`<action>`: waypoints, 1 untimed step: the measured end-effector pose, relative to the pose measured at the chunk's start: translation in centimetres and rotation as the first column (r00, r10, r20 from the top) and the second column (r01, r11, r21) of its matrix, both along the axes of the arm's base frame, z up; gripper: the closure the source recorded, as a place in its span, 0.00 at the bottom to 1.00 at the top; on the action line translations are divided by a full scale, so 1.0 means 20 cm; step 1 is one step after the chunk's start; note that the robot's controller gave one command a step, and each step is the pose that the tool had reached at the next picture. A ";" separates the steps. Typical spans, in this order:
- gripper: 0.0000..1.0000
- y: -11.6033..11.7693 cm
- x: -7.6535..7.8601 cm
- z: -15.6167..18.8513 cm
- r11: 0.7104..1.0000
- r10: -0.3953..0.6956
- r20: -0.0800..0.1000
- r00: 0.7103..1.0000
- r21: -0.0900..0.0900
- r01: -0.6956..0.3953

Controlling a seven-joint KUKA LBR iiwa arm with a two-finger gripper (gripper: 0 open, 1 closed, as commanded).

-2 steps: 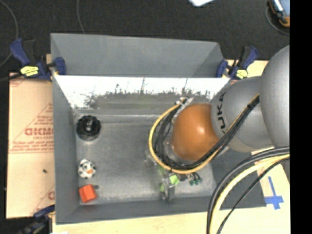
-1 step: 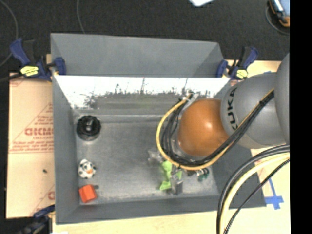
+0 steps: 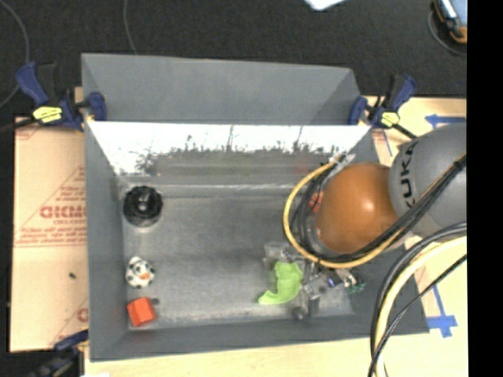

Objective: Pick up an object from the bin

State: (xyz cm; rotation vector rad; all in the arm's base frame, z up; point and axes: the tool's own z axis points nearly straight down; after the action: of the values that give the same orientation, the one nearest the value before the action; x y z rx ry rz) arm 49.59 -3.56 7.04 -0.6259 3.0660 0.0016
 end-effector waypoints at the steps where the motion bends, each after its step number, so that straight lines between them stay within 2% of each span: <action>1: 1.00 -0.11 -0.03 0.00 0.993 0.121 0.004 0.993 -0.003 -0.121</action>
Offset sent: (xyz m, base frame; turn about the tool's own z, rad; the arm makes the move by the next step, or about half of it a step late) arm 0.0000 0.0000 0.0000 0.0000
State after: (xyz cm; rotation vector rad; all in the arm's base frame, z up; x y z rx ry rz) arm 49.00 -5.68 7.01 -0.8093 3.0188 -0.0032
